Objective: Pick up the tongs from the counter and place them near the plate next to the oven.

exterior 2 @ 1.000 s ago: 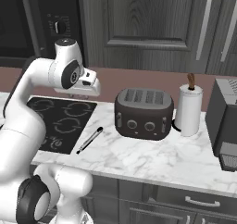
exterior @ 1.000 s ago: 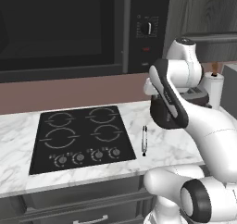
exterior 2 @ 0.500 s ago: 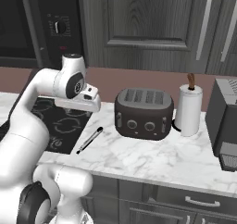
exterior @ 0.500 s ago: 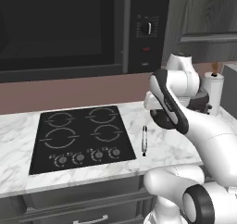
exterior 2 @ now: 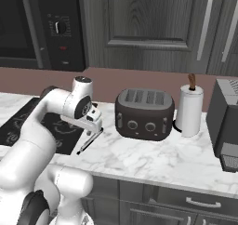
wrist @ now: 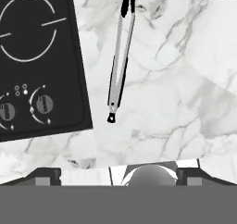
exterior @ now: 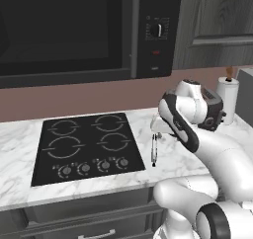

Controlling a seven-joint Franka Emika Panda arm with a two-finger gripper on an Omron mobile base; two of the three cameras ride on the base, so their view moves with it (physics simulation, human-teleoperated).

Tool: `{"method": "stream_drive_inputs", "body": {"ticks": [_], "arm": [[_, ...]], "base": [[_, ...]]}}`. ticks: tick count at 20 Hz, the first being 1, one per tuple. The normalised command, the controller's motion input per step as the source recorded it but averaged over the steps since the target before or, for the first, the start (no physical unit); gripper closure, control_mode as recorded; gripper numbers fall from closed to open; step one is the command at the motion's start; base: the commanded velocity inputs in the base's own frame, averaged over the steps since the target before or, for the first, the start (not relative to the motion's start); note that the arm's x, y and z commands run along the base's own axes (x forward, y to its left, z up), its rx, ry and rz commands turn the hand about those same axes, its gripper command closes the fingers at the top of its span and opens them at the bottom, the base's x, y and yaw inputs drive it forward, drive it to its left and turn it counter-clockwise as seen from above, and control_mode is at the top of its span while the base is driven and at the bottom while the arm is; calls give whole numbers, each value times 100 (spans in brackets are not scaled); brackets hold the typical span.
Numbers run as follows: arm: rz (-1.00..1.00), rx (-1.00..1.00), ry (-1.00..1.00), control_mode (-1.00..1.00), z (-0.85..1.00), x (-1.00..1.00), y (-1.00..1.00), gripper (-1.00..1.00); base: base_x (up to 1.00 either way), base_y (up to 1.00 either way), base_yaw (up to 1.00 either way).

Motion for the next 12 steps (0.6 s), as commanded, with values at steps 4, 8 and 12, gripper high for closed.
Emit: {"method": "stream_drive_inputs", "body": {"ticks": [4,8,12], "arm": [[-15,-16,-7,-100,-67,24,19,-100],[-15,-18,-1,-100,-53,34,17,-100],[-15,-7,0,-100,-42,44,12,-100]], "base": [[0,0,0],[0,0,0],[0,0,0]]}}
